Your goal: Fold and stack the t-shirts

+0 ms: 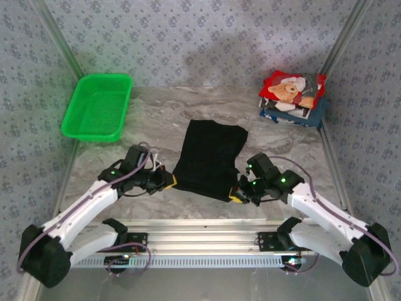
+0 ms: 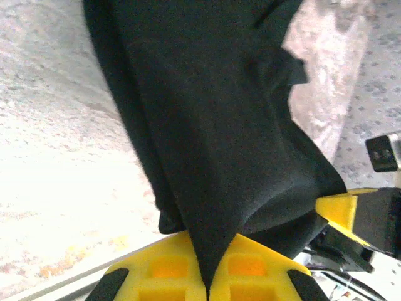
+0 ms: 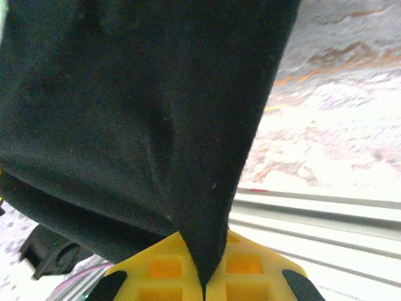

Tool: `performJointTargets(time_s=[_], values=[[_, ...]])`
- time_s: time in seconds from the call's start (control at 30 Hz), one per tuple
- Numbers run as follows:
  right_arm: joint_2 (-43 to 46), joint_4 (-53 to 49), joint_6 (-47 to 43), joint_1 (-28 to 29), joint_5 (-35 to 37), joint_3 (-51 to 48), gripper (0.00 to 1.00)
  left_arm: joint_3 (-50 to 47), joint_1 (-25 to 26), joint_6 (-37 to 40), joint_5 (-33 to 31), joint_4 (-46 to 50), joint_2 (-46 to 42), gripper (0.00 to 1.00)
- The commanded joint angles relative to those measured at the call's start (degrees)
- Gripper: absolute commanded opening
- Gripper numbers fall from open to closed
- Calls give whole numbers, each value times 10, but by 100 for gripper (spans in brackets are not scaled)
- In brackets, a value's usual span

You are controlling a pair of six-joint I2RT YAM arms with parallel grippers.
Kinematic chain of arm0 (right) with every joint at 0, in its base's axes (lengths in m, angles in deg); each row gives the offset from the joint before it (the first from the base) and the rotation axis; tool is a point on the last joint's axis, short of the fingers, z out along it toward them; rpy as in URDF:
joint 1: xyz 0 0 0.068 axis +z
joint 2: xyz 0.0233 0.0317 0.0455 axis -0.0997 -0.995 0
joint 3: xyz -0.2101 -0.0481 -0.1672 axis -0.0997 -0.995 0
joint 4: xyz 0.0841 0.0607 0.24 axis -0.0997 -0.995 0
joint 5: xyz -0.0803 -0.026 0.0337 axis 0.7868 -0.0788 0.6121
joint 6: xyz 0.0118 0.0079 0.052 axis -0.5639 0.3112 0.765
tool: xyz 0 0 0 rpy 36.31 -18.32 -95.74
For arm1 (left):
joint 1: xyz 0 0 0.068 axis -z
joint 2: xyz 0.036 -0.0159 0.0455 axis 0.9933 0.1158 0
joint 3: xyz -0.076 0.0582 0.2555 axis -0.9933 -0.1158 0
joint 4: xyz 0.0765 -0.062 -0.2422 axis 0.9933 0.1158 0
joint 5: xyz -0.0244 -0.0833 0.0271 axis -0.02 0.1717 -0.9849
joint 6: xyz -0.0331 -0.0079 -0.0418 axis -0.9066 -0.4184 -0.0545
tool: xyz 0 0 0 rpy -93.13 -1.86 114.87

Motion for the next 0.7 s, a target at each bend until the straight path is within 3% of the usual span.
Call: performJointTargets(time_s=[0.0,0.27,0.67], values=[[7,-113,40,4,41,51,0,47,-11,-12,-43,66,-12,0],[-84,-165,-75,-94,-3,202,0,165,-61,28,-4,41,92,0],[-331,-144,-246,-244,-111,346,0,280,-112,69,28,-36,298,0]])
